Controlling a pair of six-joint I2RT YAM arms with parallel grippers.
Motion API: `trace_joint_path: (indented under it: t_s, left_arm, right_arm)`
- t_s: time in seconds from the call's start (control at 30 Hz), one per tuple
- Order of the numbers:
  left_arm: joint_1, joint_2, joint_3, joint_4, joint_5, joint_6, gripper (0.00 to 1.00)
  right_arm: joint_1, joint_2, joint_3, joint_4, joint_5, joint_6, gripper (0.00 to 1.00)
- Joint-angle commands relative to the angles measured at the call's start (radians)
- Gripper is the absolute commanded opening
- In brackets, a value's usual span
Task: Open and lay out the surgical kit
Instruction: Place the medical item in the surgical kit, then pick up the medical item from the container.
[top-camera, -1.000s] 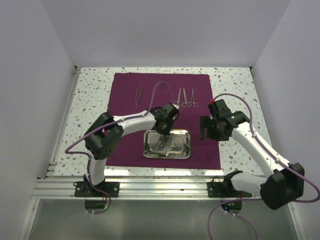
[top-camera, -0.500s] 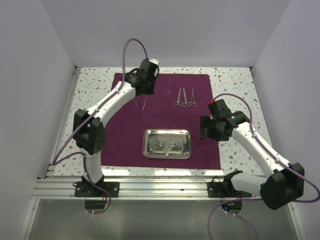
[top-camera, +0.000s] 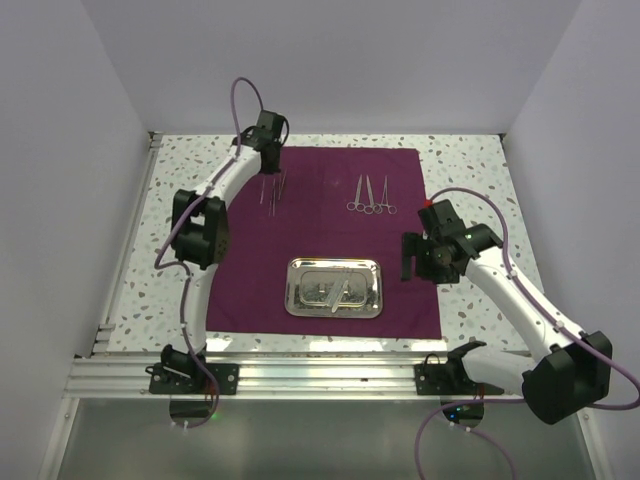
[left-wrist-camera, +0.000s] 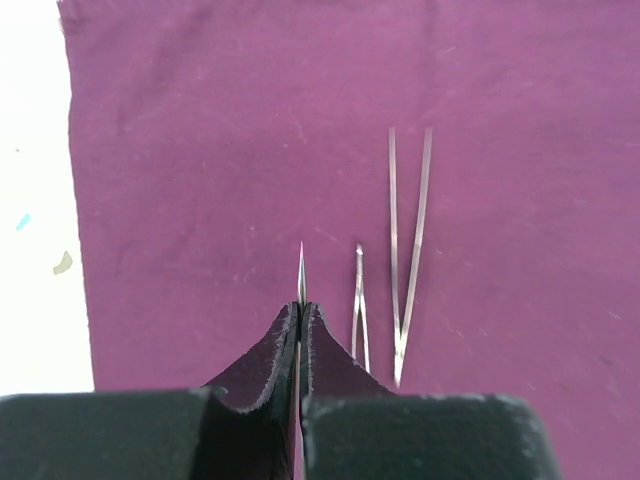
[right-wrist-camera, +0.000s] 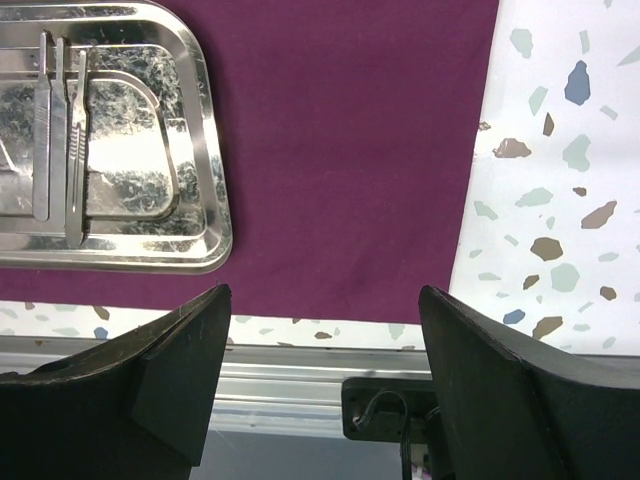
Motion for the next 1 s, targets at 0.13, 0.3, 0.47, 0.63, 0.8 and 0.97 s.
trace_joint_path:
  t_s: [0.13,0.3,0.47,0.63,0.8,0.97]
  left_arm:
    - [0.037,0.039,0.061,0.047,-0.016,-0.007,0.16]
    - [0.037,-0.013,0.016,0.055,0.008,-0.013,0.47]
    - [0.028,-0.137,-0.04,0.003,0.057,-0.072,0.68]
    - [-0.114,-0.347,-0.295,0.027,0.116,-0.124,0.64]
    - [-0.35,-0.43,-0.491,0.032,0.149,-0.205,0.53]
    - [-0.457,-0.427,-0.588,0.075,0.186,-0.305,0.38]
  right_arm:
    - [0.003,0.002,0.02,-0.023,0.001,0.005,0.79]
    - [0.001,0.024,0.025,-0.003,-0.012,0.004,0.79]
    - [0.003,0.034,0.02,0.023,-0.018,0.001,0.79]
    - [0.003,0.042,0.0,0.063,-0.03,-0.004,0.79]
    - [0.001,0.044,-0.012,0.083,-0.044,-0.008,0.79]
    - [0.001,0.011,-0.02,0.066,-0.052,-0.016,0.79]
